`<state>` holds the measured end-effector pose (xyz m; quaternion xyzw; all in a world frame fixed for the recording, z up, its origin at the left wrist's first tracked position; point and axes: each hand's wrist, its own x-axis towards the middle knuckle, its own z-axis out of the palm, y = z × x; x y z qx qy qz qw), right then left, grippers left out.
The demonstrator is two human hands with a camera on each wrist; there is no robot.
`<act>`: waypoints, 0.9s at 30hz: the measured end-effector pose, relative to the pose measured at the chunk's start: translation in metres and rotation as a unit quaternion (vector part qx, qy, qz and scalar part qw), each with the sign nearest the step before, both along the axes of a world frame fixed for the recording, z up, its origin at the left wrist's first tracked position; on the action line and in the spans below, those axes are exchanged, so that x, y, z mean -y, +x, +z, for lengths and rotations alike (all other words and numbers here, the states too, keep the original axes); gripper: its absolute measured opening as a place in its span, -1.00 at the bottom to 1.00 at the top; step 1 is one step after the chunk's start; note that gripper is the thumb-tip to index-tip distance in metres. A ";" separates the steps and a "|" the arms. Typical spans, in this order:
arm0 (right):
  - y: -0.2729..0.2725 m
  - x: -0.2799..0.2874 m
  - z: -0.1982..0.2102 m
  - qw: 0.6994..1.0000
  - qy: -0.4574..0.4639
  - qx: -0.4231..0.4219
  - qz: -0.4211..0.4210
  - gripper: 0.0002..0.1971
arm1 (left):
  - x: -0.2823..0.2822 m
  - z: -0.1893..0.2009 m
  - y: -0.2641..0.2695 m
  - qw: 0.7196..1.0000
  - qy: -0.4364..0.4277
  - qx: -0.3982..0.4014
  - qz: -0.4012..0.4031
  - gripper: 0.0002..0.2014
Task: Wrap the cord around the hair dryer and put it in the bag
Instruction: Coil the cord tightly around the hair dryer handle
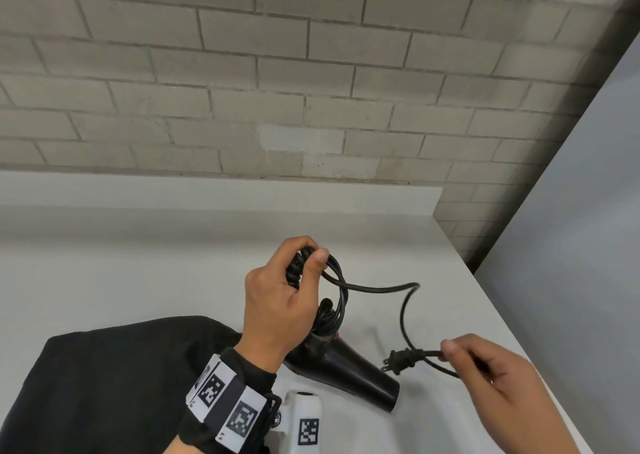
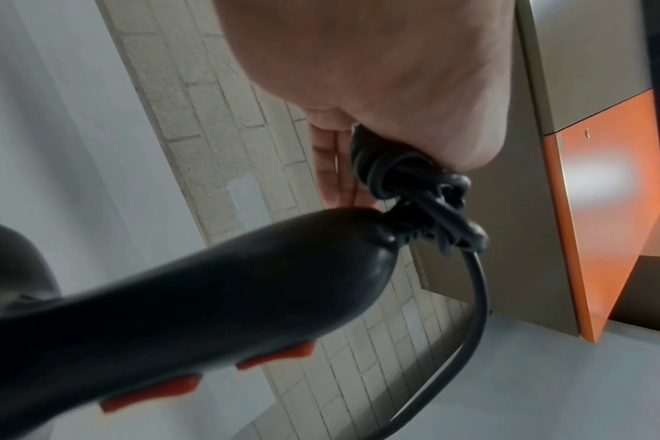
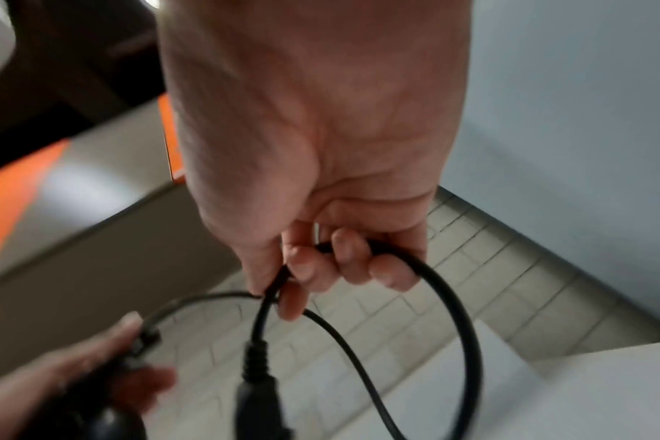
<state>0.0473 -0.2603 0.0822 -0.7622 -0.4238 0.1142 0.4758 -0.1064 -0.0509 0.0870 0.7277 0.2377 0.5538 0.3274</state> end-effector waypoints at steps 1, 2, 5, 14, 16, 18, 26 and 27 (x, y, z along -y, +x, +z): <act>0.005 0.000 -0.012 0.999 -0.022 0.028 -0.009 -0.81 | 0.001 -0.001 0.001 1.000 0.001 -0.001 -0.001 -0.72; 0.011 0.000 -0.024 0.997 -0.040 0.056 -0.019 -0.87 | 0.001 -0.001 0.002 1.000 0.002 -0.002 -0.001 -0.72; 0.022 -0.004 -0.055 0.984 -0.109 0.139 -0.003 -0.56 | 0.001 -0.001 0.003 1.000 0.006 -0.003 0.001 -0.73; -0.031 -0.046 -0.015 0.940 0.208 0.264 -0.060 -0.74 | 0.003 -0.001 0.005 1.000 0.016 -0.004 0.003 -0.72; -0.034 -0.056 -0.012 0.950 0.158 0.270 -0.019 -0.58 | 0.003 -0.001 0.004 1.000 0.015 -0.008 0.003 -0.71; -0.034 -0.064 -0.012 0.950 0.100 0.294 0.027 -0.61 | 0.003 -0.001 0.002 1.000 0.020 -0.016 0.001 -0.70; -0.027 -0.078 0.039 0.922 0.186 0.324 0.104 -0.88 | 0.001 0.003 -0.004 0.996 0.078 -0.034 -0.025 -0.69; -0.026 -0.081 0.048 0.923 0.199 0.312 0.106 -0.89 | 0.001 0.004 -0.004 0.995 0.090 -0.031 -0.039 -0.70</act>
